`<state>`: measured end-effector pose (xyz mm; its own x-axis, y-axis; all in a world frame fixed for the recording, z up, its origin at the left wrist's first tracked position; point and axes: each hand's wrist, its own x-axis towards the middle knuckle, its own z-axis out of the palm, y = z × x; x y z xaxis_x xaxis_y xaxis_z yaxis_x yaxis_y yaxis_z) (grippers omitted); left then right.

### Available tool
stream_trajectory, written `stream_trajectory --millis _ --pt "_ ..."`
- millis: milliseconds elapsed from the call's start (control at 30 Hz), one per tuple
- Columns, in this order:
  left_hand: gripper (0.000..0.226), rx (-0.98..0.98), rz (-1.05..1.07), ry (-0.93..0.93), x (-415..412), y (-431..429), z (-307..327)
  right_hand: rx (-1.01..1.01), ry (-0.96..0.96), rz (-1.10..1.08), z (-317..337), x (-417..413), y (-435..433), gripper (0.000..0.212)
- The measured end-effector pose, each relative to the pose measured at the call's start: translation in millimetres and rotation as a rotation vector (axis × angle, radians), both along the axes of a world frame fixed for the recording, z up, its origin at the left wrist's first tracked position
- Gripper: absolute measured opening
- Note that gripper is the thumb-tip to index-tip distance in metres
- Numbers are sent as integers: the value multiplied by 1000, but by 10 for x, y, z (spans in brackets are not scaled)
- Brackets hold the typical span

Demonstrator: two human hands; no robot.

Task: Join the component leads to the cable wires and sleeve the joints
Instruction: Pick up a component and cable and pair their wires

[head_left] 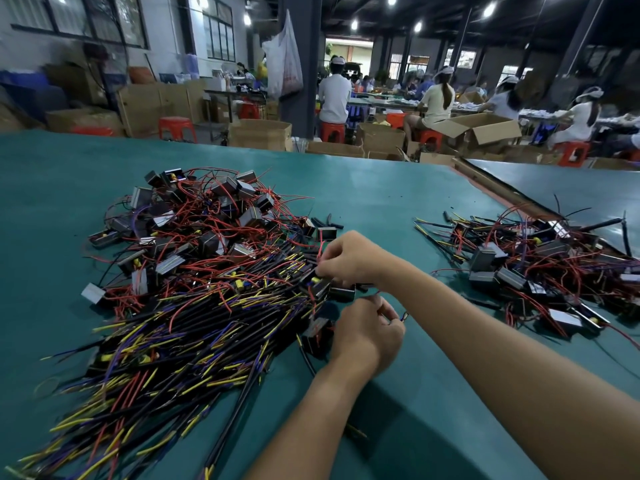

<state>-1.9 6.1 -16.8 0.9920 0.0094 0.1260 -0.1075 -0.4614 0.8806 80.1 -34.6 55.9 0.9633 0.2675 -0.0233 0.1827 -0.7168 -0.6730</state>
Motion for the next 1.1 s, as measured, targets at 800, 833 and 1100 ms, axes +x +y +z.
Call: stream_trajectory --millis 800,833,1100 --pt "4 68 216 -210 31 160 219 1011 -96 -565 -132 -404 -1212 19" --pt "7 27 215 -223 44 167 209 1005 -91 -572 -131 -404 -1230 19" --pt "13 -358 15 -64 24 134 288 371 -158 -614 -166 -366 -1452 8"
